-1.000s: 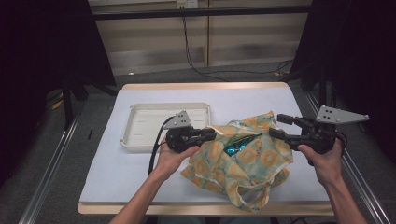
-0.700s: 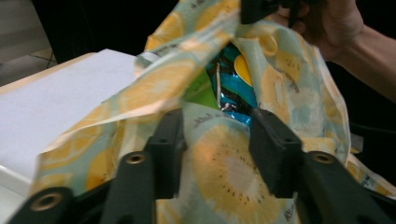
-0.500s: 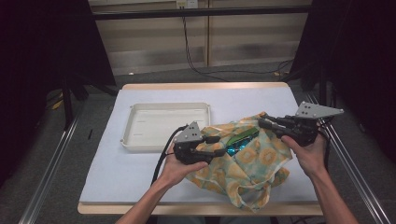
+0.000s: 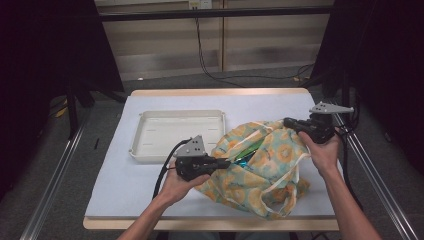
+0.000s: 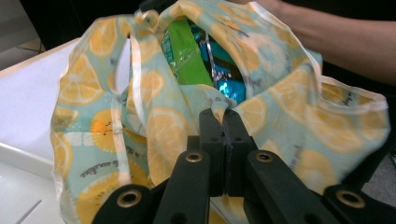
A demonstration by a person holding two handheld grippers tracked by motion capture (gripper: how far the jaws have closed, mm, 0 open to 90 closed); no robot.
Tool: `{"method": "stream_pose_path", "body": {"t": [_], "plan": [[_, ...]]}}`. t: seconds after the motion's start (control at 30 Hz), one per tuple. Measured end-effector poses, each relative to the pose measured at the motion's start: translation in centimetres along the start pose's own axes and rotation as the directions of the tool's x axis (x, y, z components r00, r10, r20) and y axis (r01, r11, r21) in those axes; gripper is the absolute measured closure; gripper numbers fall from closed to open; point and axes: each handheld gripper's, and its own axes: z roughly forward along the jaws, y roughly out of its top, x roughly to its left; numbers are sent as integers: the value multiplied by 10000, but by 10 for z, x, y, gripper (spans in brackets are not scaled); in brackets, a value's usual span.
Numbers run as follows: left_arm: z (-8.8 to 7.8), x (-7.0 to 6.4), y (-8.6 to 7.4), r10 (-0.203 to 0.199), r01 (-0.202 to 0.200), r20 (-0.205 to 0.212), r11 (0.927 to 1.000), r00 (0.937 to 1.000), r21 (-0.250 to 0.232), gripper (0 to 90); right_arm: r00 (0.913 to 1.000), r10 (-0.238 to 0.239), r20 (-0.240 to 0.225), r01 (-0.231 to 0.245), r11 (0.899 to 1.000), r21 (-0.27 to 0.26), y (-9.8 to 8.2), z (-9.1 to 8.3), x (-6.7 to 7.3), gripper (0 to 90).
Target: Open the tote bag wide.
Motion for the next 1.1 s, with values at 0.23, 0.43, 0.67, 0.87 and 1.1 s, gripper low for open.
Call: {"method": "stream_pose_path", "body": {"t": [0.23, 0.43, 0.67, 0.87, 1.1], "plan": [[-4, 3, -7, -326, 327, 88, 9994, 9994, -123, 893, 9982, 41, -590, 3, 9972, 744, -31, 9, -6, 877], [-12, 13, -16, -1130, 1129, -63, 9935, 9936, -129, 792, 9948, 112, -1008, -80, 9994, 323, -29, -19, -4, 741], [-21, 11, -18, -1086, 1078, -445, 9940, 9931, -186, 577, 9969, 140, -776, -210, 9958, -892, -9, -56, 2, 563], [-19, 12, -8, -930, 905, -542, 9948, 9942, -471, 529, 9912, -221, -1308, 67, 9932, -1165, 7, -66, 16, 505], [-18, 18, -5, -1284, 1214, -831, 9890, 9882, -848, 565, 9651, -1036, -2405, 913, 9939, -621, 7, -56, 53, 340]]}}
